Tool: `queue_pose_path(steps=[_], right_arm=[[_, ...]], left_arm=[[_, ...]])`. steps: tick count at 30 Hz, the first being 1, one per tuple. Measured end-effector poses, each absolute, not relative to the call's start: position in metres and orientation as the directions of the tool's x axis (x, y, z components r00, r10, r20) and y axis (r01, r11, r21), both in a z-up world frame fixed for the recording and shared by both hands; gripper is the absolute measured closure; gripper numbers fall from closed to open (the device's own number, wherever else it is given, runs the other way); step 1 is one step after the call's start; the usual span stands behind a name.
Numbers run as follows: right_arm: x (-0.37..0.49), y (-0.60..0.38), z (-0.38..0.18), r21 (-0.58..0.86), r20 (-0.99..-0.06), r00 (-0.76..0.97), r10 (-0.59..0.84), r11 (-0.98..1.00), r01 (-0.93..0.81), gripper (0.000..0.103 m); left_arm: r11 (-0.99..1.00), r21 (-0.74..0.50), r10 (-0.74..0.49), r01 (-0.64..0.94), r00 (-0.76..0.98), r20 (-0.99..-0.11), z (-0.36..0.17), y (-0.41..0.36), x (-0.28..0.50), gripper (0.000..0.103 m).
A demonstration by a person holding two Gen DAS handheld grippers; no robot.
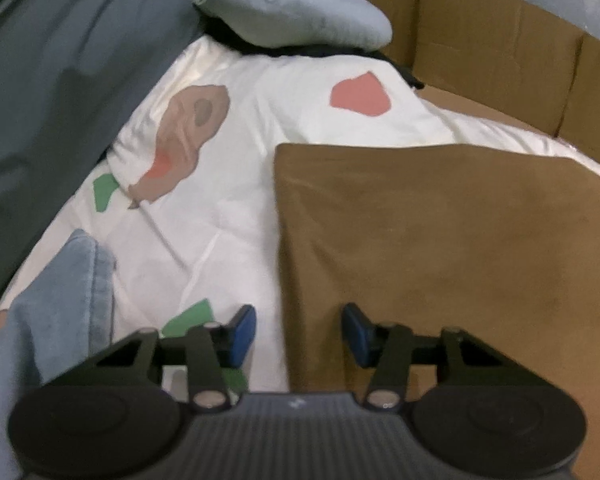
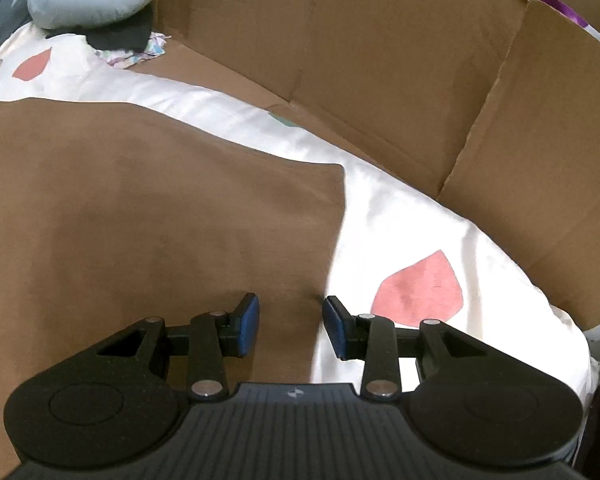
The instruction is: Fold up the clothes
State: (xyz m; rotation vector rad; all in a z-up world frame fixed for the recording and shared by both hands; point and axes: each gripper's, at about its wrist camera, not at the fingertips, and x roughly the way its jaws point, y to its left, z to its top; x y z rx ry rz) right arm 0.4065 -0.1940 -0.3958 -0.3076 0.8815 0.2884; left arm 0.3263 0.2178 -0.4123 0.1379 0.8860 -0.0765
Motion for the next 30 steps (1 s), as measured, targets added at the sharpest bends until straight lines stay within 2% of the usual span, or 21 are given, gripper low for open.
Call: queue_pose_path(steps=[9, 21, 25, 28, 30], right_arm=[[0.403, -0.209, -0.377, -0.091, -0.788, 0.606, 0.111, 0.952, -0.292, 0.062], [0.355, -0.24, -0.332, 0.032, -0.777, 0.606, 0.17, 0.972, -0.232, 0.062], [0.332, -0.248, -0.327, 0.026, -0.784, 0.601, 0.156, 0.975, -0.219, 0.062], [0.314, -0.255, -0.328, 0.028, -0.792, 0.593, 0.146, 0.979, -0.204, 0.062], [0.302, -0.256, -0.332, 0.027, -0.801, 0.583, 0.137, 0.981, -0.194, 0.062]], left_arm=[[0.992, 0.115, 0.05, 0.058, 0.647, -0.761, -0.395, 0.23, 0.313, 0.061], [0.997, -0.074, -0.07, 0.019, 0.616, -0.785, -0.362, 0.244, 0.253, 0.061], [0.996, -0.091, -0.079, 0.011, 0.612, -0.787, -0.358, 0.245, 0.224, 0.057], [0.997, -0.083, -0.07, 0.008, 0.614, -0.786, -0.358, 0.243, 0.204, 0.048], [0.995, -0.095, -0.073, -0.005, 0.594, -0.801, -0.364, 0.244, 0.196, 0.048]])
